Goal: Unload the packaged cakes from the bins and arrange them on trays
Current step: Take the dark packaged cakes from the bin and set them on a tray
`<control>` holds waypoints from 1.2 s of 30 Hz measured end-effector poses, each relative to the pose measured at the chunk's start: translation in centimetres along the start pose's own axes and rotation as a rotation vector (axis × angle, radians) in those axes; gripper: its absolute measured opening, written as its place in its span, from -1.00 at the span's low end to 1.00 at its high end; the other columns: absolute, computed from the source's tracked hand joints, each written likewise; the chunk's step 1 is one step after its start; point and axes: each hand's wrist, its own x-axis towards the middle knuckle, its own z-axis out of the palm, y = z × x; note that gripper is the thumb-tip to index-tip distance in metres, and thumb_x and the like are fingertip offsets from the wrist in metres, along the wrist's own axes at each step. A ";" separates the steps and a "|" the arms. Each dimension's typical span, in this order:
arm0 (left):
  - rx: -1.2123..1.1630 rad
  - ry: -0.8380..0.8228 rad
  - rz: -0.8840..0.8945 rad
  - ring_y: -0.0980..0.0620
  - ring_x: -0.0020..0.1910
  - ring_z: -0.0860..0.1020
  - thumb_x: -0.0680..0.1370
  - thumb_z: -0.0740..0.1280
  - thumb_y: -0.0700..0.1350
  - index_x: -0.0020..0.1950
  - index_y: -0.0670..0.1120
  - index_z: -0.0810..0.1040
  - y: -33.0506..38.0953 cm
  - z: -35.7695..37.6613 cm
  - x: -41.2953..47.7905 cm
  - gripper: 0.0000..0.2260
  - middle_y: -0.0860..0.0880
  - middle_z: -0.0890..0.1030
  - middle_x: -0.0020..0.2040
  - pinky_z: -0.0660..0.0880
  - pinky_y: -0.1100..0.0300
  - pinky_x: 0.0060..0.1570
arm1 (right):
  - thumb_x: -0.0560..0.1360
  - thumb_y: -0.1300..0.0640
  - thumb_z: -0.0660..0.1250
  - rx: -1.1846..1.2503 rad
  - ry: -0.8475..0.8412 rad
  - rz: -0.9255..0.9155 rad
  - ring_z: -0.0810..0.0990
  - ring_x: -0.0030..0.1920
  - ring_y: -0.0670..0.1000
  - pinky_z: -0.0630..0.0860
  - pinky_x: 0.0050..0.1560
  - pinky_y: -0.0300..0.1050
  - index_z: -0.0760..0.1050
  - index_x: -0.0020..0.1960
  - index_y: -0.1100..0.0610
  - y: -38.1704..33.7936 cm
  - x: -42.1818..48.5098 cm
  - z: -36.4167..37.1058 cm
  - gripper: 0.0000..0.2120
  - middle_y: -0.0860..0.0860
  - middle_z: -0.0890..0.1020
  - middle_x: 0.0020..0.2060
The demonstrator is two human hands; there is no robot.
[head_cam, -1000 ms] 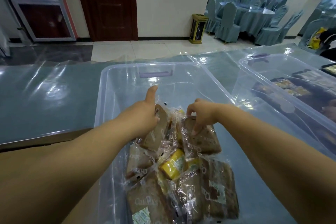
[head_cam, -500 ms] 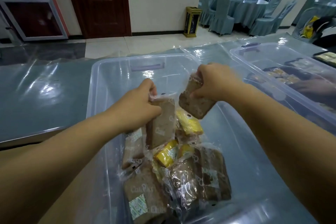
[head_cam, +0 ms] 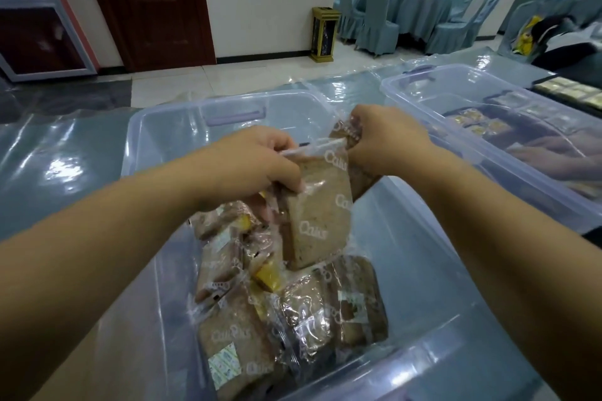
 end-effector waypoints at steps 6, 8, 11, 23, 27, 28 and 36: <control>0.039 -0.244 -0.145 -0.01 -0.40 0.61 0.42 0.42 -0.28 -0.07 -0.16 0.51 -1.7 4.0 1.1 -0.85 -0.15 0.63 -0.20 0.62 0.09 -0.29 | 0.22 -0.21 0.51 0.038 -0.011 0.015 0.48 -0.16 0.02 0.47 -0.22 -0.05 0.40 -0.01 0.01 0.2 0.0 -0.1 -0.49 -0.04 0.50 -0.17; 0.101 -0.307 -0.191 0.00 -0.34 0.59 0.44 0.44 -0.20 -0.13 -0.13 0.49 -3.0 6.3 1.7 -0.87 -0.10 0.60 -0.22 0.61 0.07 -0.27 | 0.21 -0.23 0.52 0.038 -0.011 0.019 0.48 -0.15 0.02 0.50 -0.19 -0.03 0.40 0.00 0.01 0.2 -0.1 -0.1 -0.47 -0.05 0.50 -0.16; 0.403 -0.323 -0.142 0.06 -0.31 0.44 0.44 0.42 -0.01 -0.15 -0.08 0.40 -4.5 8.6 2.6 -0.76 0.01 0.45 -0.24 0.37 0.19 -0.40 | 0.21 -0.23 0.52 0.040 -0.013 0.016 0.49 -0.14 0.02 0.53 -0.15 0.00 0.41 0.02 0.01 0.3 -0.1 0.0 -0.46 -0.05 0.50 -0.15; 0.244 -0.338 -0.273 0.00 -0.28 0.56 0.39 0.48 -0.11 0.00 -0.26 0.58 -4.1 8.2 1.7 -0.71 -0.11 0.58 -0.18 0.49 0.28 -0.43 | 0.40 -0.07 0.41 0.034 -0.110 0.015 0.49 -0.16 0.04 0.49 -0.20 -0.05 0.37 0.06 0.08 -0.1 0.0 0.9 -0.63 0.02 0.51 -0.14; 0.139 -0.239 -0.265 0.00 -0.26 0.59 0.40 0.48 -0.12 0.05 -0.21 0.54 -3.6 6.1 -0.7 -0.70 -0.17 0.64 -0.06 0.53 0.26 -0.37 | 0.42 -0.03 0.35 0.085 -0.086 0.016 0.51 -0.18 0.05 0.54 -0.16 0.02 0.37 0.01 0.10 -1.0 -0.5 0.3 -0.71 0.03 0.50 -0.18; 0.114 -0.186 -0.248 0.00 -0.27 0.60 0.40 0.48 -0.12 0.05 -0.19 0.51 -3.3 5.3 -1.5 -0.70 -0.16 0.64 -0.06 0.57 0.22 -0.34 | 0.41 -0.04 0.35 0.102 -0.065 0.016 0.51 -0.19 0.05 0.53 -0.20 0.01 0.36 -0.04 0.09 -1.3 -0.7 0.1 -0.73 0.02 0.49 -0.20; 0.000 0.335 -0.045 0.04 -0.29 0.65 0.39 0.49 -0.14 -0.03 -0.10 0.49 -2.8 -2.6 -9.9 -0.76 -0.09 0.64 -0.17 0.61 0.17 -0.29 | 0.34 -0.04 0.40 0.230 0.256 -0.024 0.38 -0.34 -0.06 0.22 -0.42 -0.12 0.29 -0.26 0.01 -6.3 -3.5 -1.7 -0.71 -0.05 0.43 -0.33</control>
